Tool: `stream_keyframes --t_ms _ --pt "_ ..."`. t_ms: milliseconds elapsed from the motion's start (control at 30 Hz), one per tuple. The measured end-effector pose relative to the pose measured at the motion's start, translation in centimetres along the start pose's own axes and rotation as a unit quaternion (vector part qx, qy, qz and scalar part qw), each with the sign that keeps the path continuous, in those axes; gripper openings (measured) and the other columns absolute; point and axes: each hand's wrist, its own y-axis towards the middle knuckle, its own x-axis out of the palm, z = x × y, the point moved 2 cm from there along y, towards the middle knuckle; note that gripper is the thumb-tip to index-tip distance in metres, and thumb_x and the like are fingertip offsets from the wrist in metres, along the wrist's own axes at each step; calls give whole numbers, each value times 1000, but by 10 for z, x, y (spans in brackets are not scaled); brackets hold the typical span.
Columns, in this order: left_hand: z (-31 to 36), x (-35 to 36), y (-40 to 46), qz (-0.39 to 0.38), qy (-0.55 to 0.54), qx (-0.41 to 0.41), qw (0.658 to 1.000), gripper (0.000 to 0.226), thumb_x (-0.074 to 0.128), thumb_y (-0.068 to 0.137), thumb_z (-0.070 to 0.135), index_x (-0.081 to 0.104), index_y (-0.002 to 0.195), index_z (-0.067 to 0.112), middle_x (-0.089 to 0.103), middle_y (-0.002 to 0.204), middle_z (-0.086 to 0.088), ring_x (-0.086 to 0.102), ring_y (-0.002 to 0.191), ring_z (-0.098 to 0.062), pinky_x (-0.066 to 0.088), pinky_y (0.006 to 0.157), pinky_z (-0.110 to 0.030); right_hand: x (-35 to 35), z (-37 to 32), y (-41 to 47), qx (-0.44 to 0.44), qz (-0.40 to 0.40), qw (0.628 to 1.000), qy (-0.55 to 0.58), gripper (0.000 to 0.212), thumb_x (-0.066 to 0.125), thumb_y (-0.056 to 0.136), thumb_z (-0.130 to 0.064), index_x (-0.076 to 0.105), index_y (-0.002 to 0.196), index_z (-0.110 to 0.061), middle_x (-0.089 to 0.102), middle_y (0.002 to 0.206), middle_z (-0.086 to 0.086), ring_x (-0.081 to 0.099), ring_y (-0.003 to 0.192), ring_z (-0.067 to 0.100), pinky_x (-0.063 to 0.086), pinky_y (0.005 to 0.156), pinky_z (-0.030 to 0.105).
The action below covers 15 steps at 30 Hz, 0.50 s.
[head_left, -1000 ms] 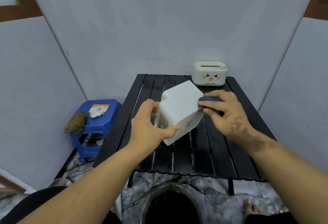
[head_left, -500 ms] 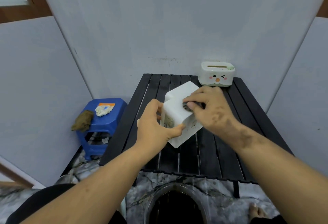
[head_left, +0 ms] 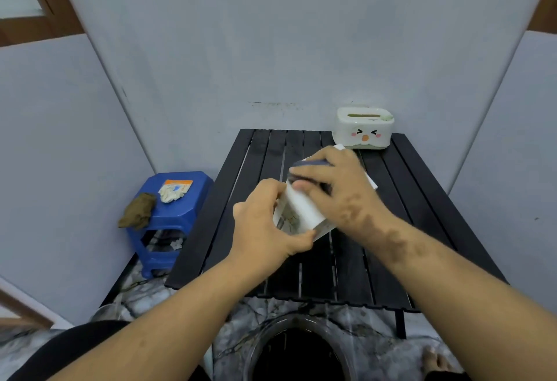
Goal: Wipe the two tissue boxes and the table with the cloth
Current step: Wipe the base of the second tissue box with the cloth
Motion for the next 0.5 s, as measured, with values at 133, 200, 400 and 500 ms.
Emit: stream_keyframes --t_ms 133,200,400,500 --pt "-2 -2 3 -20 9 -24 999 63 90 59 43 47 106 44 59 107 23 49 111 -17 36 74 -19 -30 46 4 144 64 987 8 16 70 87 -29 76 102 -27 59 102 -2 52 103 21 42 95 24" --pt "-3 -5 6 -36 14 -28 999 63 90 62 43 47 107 45 60 110 22 48 114 -18 34 75 -19 -38 54 -5 171 42 984 3 20 70 87 -32 74 106 -27 57 103 -2 51 99 14 40 88 16" --pt "-7 -18 26 -72 -4 -41 997 60 93 64 34 51 107 37 63 111 19 58 106 -3 43 79 -20 -49 61 -33 163 40 984 51 23 70 87 -30 72 110 -31 59 102 -10 56 96 7 43 85 18" --pt "-11 -22 37 -86 -11 -53 995 59 93 68 29 52 110 33 63 114 15 61 106 -6 47 79 -23 -51 66 -39 173 47 979 98 23 70 87 -25 73 109 -28 64 102 -9 61 96 7 51 91 25"
